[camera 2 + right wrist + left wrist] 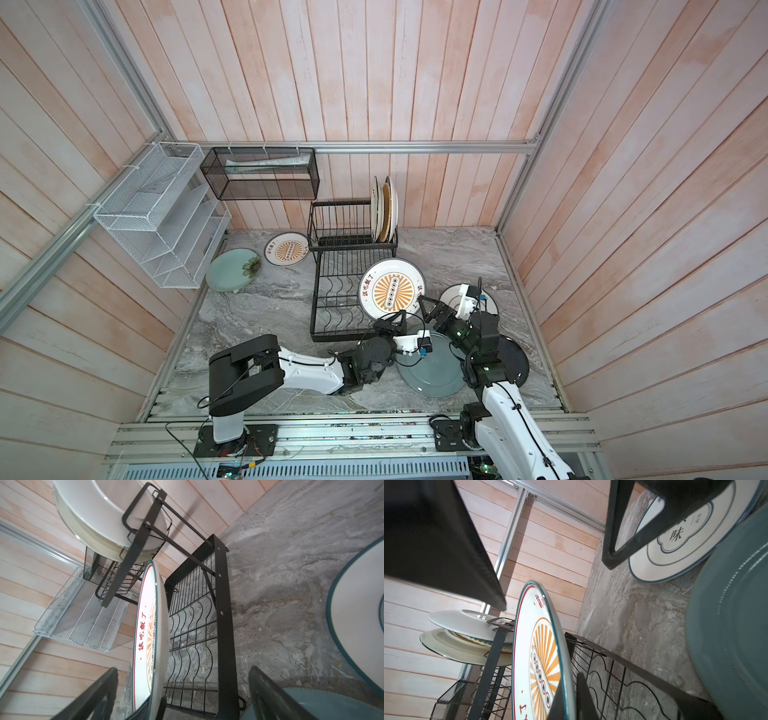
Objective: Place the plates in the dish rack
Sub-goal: 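Hold the sunburst plate with the left gripper while the right releases and withdraws, then lift the sunburst plate with the left gripper toward the rack's upper tier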
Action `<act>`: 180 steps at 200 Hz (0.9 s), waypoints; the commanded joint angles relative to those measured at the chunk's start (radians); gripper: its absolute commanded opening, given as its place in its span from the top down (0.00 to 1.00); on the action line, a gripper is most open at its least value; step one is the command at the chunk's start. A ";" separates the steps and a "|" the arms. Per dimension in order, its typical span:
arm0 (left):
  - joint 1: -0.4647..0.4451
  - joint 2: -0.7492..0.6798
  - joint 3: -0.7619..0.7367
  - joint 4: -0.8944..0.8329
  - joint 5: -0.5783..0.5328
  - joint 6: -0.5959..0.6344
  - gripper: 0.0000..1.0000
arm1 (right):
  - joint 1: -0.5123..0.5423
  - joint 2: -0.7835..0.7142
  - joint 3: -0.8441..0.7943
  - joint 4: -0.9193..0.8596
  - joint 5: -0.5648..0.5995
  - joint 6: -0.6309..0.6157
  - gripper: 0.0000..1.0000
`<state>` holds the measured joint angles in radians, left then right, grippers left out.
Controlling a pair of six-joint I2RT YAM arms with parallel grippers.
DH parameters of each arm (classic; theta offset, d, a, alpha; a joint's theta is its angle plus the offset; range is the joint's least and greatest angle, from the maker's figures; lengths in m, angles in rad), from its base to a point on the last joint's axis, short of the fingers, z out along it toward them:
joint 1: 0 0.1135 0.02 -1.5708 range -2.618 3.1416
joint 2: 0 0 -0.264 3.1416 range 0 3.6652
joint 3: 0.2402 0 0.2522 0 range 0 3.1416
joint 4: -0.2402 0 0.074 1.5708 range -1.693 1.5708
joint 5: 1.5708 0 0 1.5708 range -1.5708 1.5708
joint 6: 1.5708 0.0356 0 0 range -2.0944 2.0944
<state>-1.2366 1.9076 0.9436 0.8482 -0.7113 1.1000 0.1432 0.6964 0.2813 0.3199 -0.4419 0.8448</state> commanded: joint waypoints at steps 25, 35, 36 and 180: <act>-0.023 -0.139 -0.069 -0.124 0.017 -0.151 1.00 | 0.011 -0.097 -0.082 0.211 -0.132 -0.042 0.02; -0.026 -0.175 -0.084 -0.164 0.031 -0.187 1.00 | 0.013 -0.107 -0.091 0.226 -0.133 -0.048 0.02; -0.027 -0.178 -0.086 -0.169 0.034 -0.191 1.00 | 0.013 -0.108 -0.092 0.228 -0.133 -0.048 0.02; -0.043 -0.872 0.098 -0.844 0.527 -0.739 1.00 | 0.067 -0.139 -0.170 0.389 -0.128 -0.041 0.02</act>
<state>-1.2888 1.1133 0.9405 0.0383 -0.2352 0.4278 0.1967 0.5732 0.1261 0.6468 -0.5709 0.8143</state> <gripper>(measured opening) 0.081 0.978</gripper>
